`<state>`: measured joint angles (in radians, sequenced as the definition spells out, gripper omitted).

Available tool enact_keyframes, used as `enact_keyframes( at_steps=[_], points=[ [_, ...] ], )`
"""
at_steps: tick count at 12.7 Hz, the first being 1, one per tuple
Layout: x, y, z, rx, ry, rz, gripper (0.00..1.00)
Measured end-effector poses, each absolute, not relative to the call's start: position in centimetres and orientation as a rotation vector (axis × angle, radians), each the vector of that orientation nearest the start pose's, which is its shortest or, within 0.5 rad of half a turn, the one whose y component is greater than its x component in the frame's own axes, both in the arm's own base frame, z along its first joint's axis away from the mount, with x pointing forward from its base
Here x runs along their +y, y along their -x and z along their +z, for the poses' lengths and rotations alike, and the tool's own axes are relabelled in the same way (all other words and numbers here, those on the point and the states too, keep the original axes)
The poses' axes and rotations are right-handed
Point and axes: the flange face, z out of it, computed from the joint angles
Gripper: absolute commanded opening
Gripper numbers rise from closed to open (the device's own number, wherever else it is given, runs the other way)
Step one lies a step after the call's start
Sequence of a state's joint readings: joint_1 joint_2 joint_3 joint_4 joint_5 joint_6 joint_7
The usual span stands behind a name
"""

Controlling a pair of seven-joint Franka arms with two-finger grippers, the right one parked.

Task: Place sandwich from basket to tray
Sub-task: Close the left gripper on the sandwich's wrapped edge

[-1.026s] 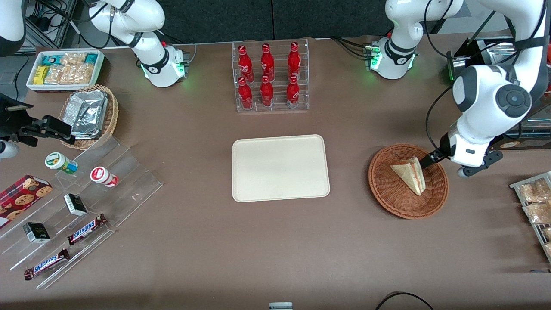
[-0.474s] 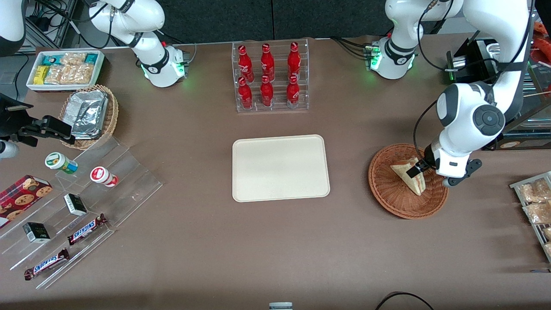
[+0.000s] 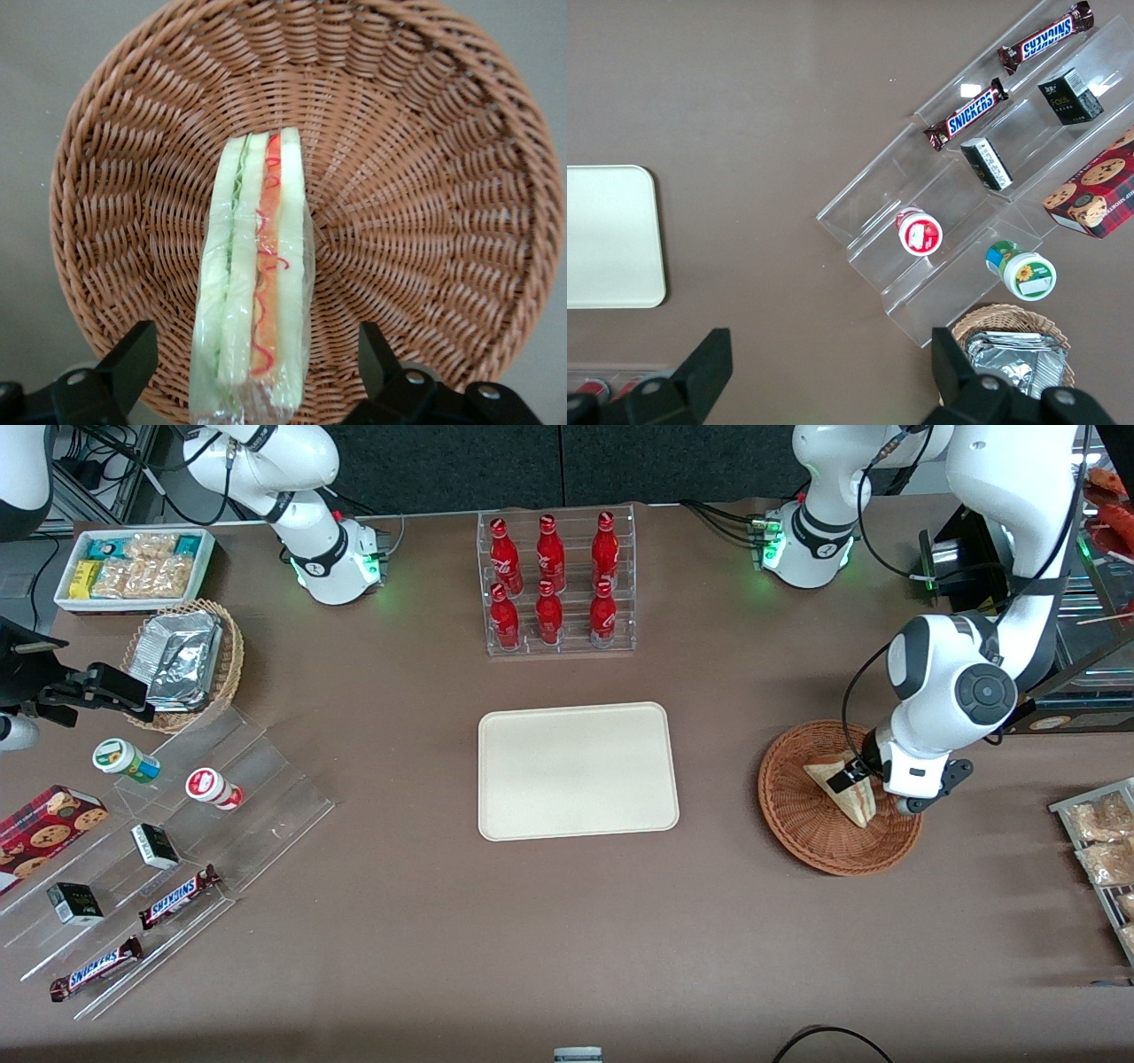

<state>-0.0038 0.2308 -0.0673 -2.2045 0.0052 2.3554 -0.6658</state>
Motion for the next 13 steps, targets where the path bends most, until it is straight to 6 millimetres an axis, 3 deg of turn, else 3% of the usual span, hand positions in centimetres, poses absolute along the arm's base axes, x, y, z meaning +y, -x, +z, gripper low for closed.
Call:
enact_keyframes(
  at_steps=[1, 3, 4, 10, 13],
  points=[
    [-3.8, -54.1, 26.3, -0.915, 2.981, 0.136, 0.70],
    [-3.8, -53.9, 25.4, -0.922, 2.972, 0.162, 0.04],
    [-3.8, -53.8, 25.2, -0.945, 2.962, 0.169, 0.00],
    [-3.6, -53.9, 25.3, -1.025, 2.931, 0.174, 0.00],
    [-3.5, -55.3, 27.4, -1.014, 2.920, 0.204, 0.00]
  ],
)
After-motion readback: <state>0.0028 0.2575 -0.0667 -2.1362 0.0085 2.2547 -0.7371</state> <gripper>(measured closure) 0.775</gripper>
